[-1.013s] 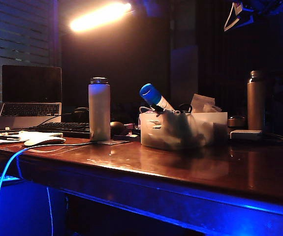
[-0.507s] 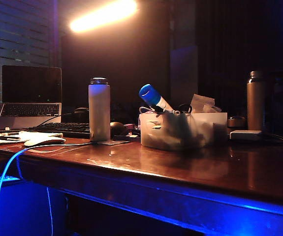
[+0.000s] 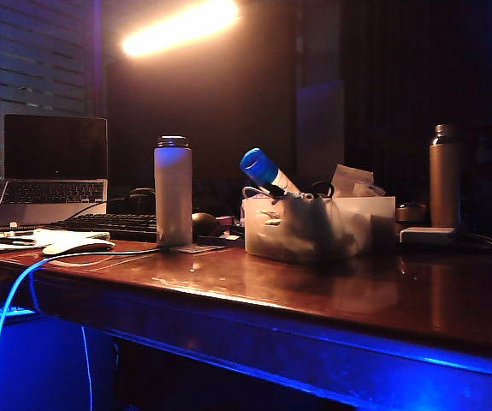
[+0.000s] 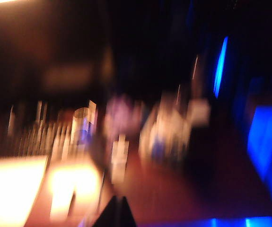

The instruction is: Pick up the liquid glue and place it into the translucent box.

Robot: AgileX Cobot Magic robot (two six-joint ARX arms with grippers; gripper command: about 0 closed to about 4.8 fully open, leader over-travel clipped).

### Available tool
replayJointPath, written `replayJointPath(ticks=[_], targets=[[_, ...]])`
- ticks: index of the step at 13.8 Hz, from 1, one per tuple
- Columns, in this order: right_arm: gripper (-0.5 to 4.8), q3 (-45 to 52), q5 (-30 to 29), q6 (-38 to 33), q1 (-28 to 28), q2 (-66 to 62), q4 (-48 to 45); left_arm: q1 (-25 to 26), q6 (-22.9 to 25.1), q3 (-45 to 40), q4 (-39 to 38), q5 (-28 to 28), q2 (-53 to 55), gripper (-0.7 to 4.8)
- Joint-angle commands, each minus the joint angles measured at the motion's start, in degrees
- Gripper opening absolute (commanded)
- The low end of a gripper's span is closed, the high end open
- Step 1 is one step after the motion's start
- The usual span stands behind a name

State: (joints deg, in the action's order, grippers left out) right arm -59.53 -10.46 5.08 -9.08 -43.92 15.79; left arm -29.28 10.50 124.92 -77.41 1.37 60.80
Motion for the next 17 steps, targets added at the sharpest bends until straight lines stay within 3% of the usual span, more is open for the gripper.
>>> replayJointPath(ticks=[1,4,7,10,11,17], targets=[[-0.01,9.94,-0.2,-2.08,-0.72,7.69,-0.87,0.0,-3.91,-3.93,-4.39,-2.12,-8.41,-0.06],[-0.01,20.98,-0.17,-2.08,-0.68,16.76,-3.19,0.02,-5.25,-20.61,-3.48,-2.8,-21.46,-0.06],[-0.01,27.21,-0.2,-2.1,-0.68,21.18,-5.31,0.15,-8.44,-42.4,5.03,-1.66,-34.82,-0.06],[-0.01,31.3,-0.15,-2.19,-0.61,21.73,-5.77,0.15,-11.02,-74.36,28.74,5.64,-50.93,-0.06],[-0.01,31.85,-0.15,-2.19,-0.61,21.81,-5.92,0.15,-12.81,-80.04,33.48,6.6,-52.06,-0.06],[-0.01,37.9,0.59,-3.28,-0.59,21.77,-7.82,0.15,-12.9,-102.99,60.04,4.61,-52.09,-0.06]])
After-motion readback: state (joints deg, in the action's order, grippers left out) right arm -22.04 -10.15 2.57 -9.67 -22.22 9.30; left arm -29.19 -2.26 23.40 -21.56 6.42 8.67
